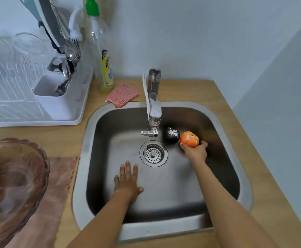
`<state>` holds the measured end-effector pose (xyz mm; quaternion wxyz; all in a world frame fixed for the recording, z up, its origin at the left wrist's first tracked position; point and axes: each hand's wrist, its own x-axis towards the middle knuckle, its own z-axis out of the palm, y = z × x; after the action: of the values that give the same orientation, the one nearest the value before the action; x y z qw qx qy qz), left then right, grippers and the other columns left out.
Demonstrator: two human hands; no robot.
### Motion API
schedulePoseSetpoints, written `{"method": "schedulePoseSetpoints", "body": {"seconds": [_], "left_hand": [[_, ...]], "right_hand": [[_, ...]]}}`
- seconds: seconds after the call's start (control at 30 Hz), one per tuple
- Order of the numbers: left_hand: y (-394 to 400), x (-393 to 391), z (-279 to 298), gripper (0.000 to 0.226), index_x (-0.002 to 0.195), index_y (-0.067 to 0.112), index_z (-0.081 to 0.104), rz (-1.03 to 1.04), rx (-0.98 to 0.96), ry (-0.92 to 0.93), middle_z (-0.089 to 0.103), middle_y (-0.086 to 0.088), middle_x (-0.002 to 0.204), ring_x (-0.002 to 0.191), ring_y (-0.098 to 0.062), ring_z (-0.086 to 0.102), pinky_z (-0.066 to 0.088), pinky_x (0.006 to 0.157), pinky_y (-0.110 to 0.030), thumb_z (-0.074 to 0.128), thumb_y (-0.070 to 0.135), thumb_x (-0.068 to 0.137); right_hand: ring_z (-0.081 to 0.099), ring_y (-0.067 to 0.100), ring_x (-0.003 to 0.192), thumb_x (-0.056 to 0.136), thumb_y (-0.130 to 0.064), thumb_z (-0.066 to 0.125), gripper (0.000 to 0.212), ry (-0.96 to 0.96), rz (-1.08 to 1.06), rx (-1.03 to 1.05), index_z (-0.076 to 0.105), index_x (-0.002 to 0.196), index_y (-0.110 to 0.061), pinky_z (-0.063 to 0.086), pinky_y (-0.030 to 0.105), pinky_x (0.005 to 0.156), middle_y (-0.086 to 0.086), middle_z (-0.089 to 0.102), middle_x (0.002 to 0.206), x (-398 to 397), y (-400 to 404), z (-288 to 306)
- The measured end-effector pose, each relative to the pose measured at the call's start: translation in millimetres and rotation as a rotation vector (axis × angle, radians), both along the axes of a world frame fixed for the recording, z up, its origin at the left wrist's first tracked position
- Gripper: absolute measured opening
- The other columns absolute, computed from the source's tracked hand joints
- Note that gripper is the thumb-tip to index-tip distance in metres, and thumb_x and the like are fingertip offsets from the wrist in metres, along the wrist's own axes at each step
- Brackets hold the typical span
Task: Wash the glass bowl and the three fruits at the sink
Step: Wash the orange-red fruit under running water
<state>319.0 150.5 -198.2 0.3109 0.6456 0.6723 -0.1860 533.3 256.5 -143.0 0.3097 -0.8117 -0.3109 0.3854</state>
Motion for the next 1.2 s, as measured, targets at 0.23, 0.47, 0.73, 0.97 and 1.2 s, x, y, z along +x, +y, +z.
{"method": "schedulePoseSetpoints", "body": {"seconds": [0.23, 0.47, 0.73, 0.97, 1.2], "left_hand": [[-4.1, -1.1, -3.1, 0.085, 0.147, 0.017, -0.027, -0.059, 0.036, 0.075, -0.038, -0.014, 0.151, 0.142, -0.032, -0.03, -0.007, 0.119, -0.045, 0.025, 0.06, 0.095], [-2.7, -1.4, -6.9, 0.085, 0.145, 0.018, -0.03, -0.068, 0.004, 0.093, -0.041, -0.013, 0.149, 0.141, -0.032, -0.034, -0.01, 0.119, -0.046, 0.023, 0.061, 0.095], [-1.7, -1.9, -1.8, 0.088, 0.146, 0.018, -0.029, -0.047, -0.014, 0.043, -0.041, -0.013, 0.149, 0.141, -0.032, -0.033, -0.01, 0.119, -0.046, 0.028, 0.06, 0.095], [6.9, -19.6, 11.8, 0.072, 0.153, 0.018, -0.01, 0.056, -0.042, -0.182, -0.028, -0.009, 0.157, 0.147, -0.029, -0.02, -0.001, 0.121, -0.046, 0.032, 0.044, 0.1], [2.0, -15.7, 46.9, 0.057, 0.149, 0.008, 0.03, 0.381, 0.061, -0.51, 0.018, -0.013, 0.16, 0.147, -0.027, 0.021, 0.016, 0.119, -0.035, 0.021, 0.041, 0.104]], "right_hand": [[0.043, 0.043, 0.126, 0.075, -0.026, 0.079, 0.096, -0.087, -0.046, 0.031, 0.018, 0.148, -0.016, 0.038, 0.046, 0.101, 0.023, 0.036, 0.142, -17.5, 13.6, -12.0], [0.045, 0.043, 0.124, 0.077, -0.022, 0.078, 0.083, -0.124, -0.069, 0.019, 0.028, 0.142, -0.009, 0.041, 0.048, 0.099, 0.023, 0.038, 0.141, -12.3, 20.8, -16.2], [0.044, 0.041, 0.126, 0.077, -0.023, 0.079, 0.083, -0.133, -0.062, 0.076, 0.028, 0.141, -0.01, 0.041, 0.048, 0.101, 0.023, 0.039, 0.14, 1.7, -32.9, 12.4], [0.058, 0.034, 0.105, 0.065, -0.023, 0.085, 0.075, -0.124, 0.317, 0.062, 0.038, 0.123, -0.014, 0.046, 0.033, 0.086, 0.017, 0.057, 0.121, -26.7, -101.1, 20.7], [0.055, 0.019, 0.092, 0.063, -0.026, 0.087, 0.079, -0.095, 0.616, 0.066, 0.037, 0.124, -0.019, 0.038, 0.023, 0.076, 0.0, 0.054, 0.107, -60.5, -124.2, 37.8]]}}
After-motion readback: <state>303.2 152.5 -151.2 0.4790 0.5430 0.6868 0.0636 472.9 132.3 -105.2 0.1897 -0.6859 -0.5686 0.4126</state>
